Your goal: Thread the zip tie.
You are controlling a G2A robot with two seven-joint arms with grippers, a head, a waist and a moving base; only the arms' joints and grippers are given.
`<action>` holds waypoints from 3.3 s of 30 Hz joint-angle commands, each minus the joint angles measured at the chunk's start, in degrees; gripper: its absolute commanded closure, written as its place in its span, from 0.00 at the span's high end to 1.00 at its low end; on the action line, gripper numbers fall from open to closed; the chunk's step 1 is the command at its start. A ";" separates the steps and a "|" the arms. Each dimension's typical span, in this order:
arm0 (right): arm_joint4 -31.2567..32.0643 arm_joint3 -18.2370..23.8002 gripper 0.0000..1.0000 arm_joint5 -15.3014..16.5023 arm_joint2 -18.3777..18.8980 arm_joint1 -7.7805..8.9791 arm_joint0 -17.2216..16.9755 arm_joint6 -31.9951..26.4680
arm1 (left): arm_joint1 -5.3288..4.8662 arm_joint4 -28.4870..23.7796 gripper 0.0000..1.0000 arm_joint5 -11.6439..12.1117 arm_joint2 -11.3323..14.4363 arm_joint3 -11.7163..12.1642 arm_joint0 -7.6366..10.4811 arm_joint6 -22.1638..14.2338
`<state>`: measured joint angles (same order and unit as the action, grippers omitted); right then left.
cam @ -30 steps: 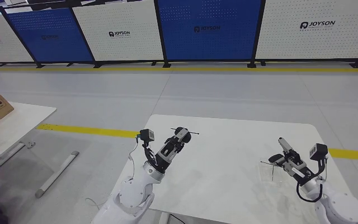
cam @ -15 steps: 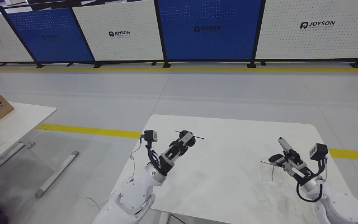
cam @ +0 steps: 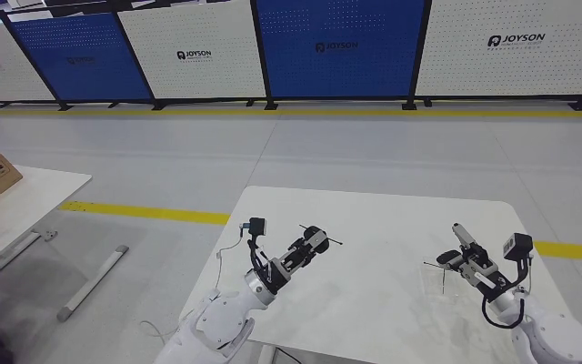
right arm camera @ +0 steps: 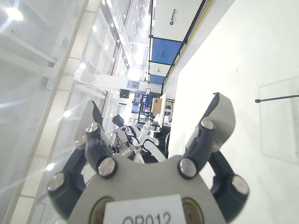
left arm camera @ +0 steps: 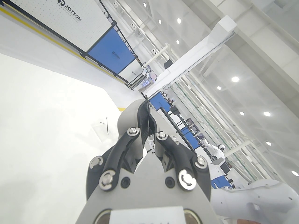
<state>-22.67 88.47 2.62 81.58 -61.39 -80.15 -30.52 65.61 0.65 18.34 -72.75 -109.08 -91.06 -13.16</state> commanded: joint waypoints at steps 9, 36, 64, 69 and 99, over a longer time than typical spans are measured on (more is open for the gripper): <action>0.00 0.00 1.00 0.00 0.00 0.00 0.00 0.00 | -0.12 4.83 0.00 -3.15 2.37 0.98 0.93 -4.36; 0.00 0.00 1.00 0.00 0.00 0.00 0.00 0.00 | -0.22 18.74 0.00 -4.60 7.70 4.79 3.34 -6.75; 0.00 0.00 1.00 0.00 0.00 0.00 0.00 0.00 | 0.16 16.34 0.00 -9.56 8.97 5.98 2.32 -0.24; 0.00 0.00 1.00 0.00 0.00 0.00 0.00 0.00 | 0.52 10.57 0.00 -12.38 8.83 6.40 2.25 1.19; 0.00 0.00 1.00 0.00 0.00 0.00 0.00 0.00 | 1.41 -2.98 0.00 -16.57 9.27 7.78 3.42 1.19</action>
<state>-22.67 88.47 2.62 81.58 -61.39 -80.15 -30.52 67.00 -1.93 1.78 -63.55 -101.36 -87.66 -11.71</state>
